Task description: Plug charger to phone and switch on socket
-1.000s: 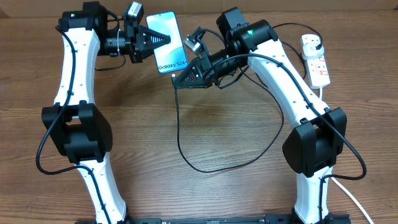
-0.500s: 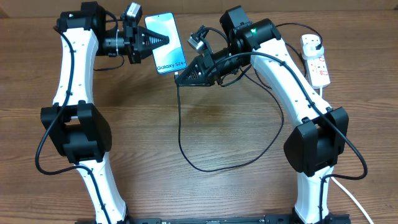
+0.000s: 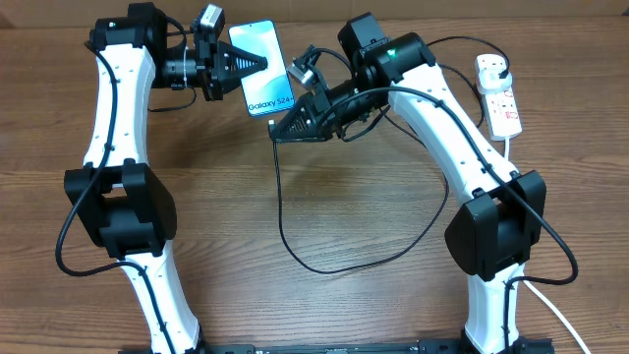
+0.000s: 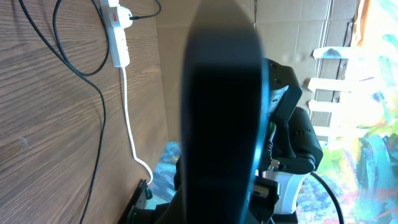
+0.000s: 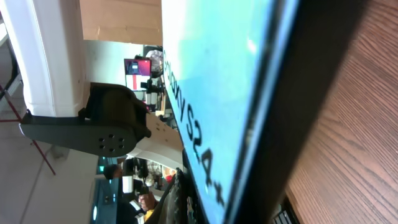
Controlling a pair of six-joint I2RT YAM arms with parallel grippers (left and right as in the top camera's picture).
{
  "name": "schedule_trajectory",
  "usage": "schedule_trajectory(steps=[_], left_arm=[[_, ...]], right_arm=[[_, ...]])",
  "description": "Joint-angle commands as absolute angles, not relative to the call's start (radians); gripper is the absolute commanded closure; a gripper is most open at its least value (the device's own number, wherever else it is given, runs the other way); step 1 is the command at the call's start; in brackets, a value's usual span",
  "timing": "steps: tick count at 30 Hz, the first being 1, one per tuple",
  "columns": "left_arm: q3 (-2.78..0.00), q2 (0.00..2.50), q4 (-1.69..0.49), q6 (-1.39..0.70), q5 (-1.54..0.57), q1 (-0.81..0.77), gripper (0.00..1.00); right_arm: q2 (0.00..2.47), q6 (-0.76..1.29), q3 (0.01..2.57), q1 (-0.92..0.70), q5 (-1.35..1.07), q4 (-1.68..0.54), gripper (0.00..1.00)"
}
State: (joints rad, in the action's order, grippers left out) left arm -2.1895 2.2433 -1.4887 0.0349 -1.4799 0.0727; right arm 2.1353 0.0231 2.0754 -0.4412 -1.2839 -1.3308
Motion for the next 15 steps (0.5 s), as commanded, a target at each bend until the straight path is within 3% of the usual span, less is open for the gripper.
schedule_trajectory(steps=[1,15], left_arm=[[-2.208,2.227,-1.488,0.030,-1.508,0.079,0.96],[-2.208,2.227,-1.492,0.029,-1.470,0.079,0.96]], right_arm=[[2.102,0.023,2.083,-0.442,-1.310,-1.328,0.96],[2.102,0.023,2.083,-0.432,-1.310,-1.313,0.96]])
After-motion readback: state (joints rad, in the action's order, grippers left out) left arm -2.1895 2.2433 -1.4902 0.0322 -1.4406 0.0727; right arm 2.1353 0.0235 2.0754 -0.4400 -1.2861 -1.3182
